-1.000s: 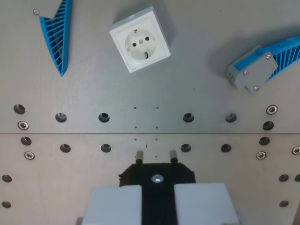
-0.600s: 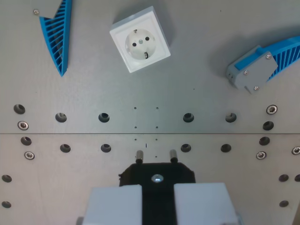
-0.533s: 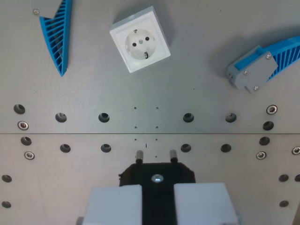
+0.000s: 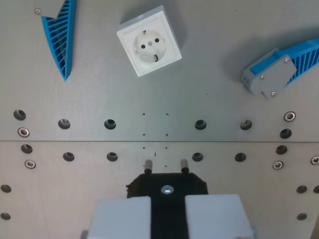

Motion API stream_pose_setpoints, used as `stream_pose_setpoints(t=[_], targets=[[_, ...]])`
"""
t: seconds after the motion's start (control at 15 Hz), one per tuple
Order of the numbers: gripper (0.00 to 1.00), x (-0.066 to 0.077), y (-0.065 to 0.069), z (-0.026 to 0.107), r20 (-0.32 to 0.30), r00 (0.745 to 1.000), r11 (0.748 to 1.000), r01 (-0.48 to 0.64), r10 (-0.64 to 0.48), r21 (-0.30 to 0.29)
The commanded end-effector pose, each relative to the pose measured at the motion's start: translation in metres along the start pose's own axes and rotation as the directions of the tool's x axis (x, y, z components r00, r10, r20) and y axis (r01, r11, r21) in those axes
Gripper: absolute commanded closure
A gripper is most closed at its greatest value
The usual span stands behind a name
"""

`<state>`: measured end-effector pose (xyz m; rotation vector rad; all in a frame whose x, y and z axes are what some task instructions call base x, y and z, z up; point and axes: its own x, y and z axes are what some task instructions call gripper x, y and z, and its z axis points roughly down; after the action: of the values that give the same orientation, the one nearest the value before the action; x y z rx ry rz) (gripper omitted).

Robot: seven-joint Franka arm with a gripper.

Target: Move above the white socket

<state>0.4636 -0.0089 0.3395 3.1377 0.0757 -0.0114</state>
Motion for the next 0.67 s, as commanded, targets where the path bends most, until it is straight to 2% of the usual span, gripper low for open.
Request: stream_pose_setpoints(t=[0.07, 0.67], targets=[[1.00, 0.000, 0.000, 0.009, -0.033, 0.998, 0.999, 0.052, -0.052, 0.000], [1.00, 0.000, -0.002, 0.038, -0.070, 0.990, 0.992, 0.123, -0.123, -0.003]])
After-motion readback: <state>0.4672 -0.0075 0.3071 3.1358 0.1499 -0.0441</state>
